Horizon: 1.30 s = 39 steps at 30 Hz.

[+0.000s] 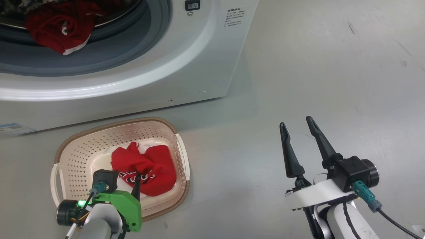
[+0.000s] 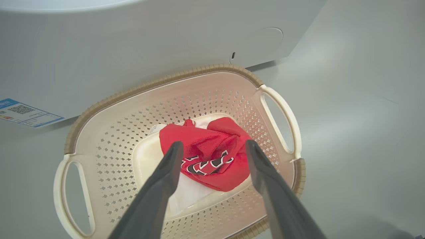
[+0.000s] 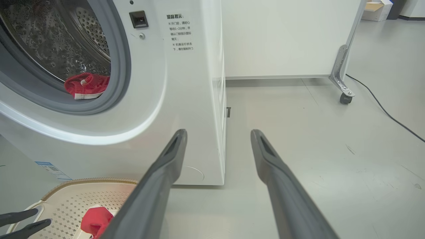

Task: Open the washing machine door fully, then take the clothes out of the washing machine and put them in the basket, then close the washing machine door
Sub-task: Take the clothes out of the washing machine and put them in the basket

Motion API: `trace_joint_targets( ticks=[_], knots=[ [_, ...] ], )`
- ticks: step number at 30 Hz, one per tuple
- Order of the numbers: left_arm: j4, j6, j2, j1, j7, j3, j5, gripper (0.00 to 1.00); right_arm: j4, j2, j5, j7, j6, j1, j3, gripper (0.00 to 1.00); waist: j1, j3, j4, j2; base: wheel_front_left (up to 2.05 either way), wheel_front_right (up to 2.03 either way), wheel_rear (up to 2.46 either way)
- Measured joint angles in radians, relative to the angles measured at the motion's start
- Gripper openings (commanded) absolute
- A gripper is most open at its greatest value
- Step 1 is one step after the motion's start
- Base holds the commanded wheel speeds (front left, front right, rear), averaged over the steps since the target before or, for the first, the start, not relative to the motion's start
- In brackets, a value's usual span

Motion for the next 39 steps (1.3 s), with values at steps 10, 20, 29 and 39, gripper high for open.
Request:
trace_joint_targets(
  ticks=[10,20,29,39],
  knots=[
    [0.042,0.013,-0.001,-0.037,-0.045,0.032,-0.005,1.0,0.0,0.0,0.006,0.0,-0.001,0.0,-0.005,1.0,0.0,0.005,0.003,0.0,0.0,0.0,0.0],
    [-0.009,0.013,-0.003,-0.064,-0.154,0.043,-0.01,1.0,0.006,0.0,-0.006,0.0,-0.001,0.0,-0.041,1.0,0.0,-0.026,0.041,0.0,0.0,0.0,0.0],
    [-0.148,0.013,-0.007,-0.063,-0.17,0.058,-0.019,1.0,0.007,-0.005,-0.022,0.0,-0.001,0.006,-0.079,1.0,0.0,-0.082,0.095,0.0,0.0,0.0,0.0],
    [-0.331,0.013,-0.007,-0.007,-0.172,0.086,-0.015,1.0,0.006,-0.006,-0.032,0.0,0.001,0.034,-0.079,1.0,0.0,-0.155,0.141,0.0,0.0,0.0,0.0]
  ],
)
